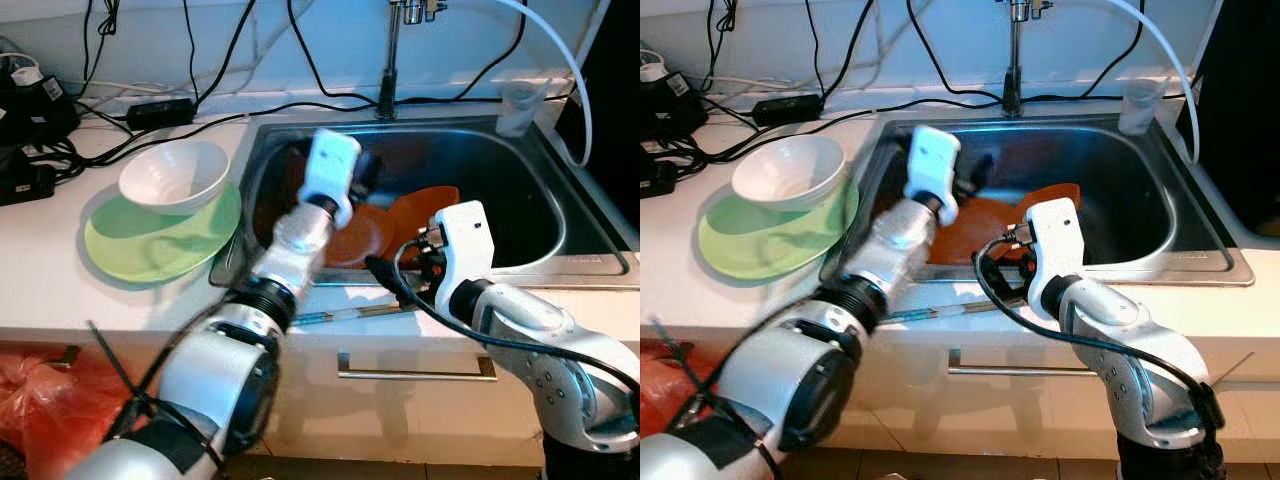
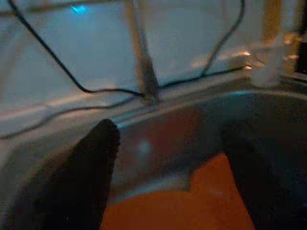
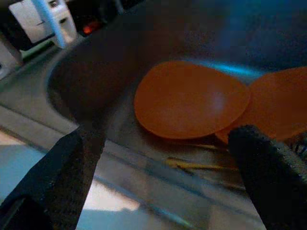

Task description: Kitchen organization

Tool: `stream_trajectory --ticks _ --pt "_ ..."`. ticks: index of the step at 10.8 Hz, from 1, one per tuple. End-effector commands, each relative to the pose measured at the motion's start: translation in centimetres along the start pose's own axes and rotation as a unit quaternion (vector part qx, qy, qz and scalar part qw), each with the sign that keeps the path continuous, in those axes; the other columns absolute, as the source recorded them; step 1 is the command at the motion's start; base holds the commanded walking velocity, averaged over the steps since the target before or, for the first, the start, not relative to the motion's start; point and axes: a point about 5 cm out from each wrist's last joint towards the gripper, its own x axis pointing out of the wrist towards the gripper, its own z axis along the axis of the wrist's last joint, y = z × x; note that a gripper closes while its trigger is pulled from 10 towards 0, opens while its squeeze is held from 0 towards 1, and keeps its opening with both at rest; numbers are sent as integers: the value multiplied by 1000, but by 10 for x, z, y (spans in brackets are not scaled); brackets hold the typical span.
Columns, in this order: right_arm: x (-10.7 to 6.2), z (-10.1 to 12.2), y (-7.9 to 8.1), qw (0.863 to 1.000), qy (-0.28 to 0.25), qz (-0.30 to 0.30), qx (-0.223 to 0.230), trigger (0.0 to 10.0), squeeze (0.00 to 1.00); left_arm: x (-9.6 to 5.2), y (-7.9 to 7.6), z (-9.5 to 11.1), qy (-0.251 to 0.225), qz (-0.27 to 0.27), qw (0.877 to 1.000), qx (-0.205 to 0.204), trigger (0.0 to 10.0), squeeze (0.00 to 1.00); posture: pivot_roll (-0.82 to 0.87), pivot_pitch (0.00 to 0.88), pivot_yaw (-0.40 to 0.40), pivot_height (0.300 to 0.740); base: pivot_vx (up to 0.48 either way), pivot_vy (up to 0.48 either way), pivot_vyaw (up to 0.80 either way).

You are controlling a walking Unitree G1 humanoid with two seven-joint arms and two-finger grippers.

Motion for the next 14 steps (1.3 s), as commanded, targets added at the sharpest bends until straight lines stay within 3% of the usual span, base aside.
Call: stream_trajectory --ticks 1,4,6,7,8,12,13,14 --pt "3 10 5 999 -25 19 -9 10000 0 -1 13 5 -19 23 999 22 10000 1000 -159 0 89 740 0 0 0" --pt "8 23 13 997 -58 47 -30 10000 0 -12 42 10 -49 83 993 68 10000 1000 -127 0 74 740 0 0 0" --pt "11 25 16 996 -65 56 -33 10000 0 -17 52 16 -63 99 989 92 10000 1000 -114 0 76 740 0 0 800" --pt "13 24 13 996 -68 46 -30 10000 0 -21 60 18 -64 108 985 115 10000 333 -105 0 81 740 0 0 0" --pt "14 24 11 996 -69 38 -28 10000 0 -26 68 20 -63 114 983 132 10000 0 -100 0 82 740 0 0 0" --pt "19 28 21 994 -77 67 -23 10000 0 -41 103 14 7 120 976 181 10000 0 -55 0 78 740 0 0 0" --pt "21 27 22 994 -78 70 -22 10000 0 -44 113 6 51 106 975 187 10000 0 -47 0 77 740 0 0 0" --pt "21 27 22 994 -77 71 -22 10000 0 -45 115 3 65 100 975 188 10000 0 -47 0 77 740 0 0 0"
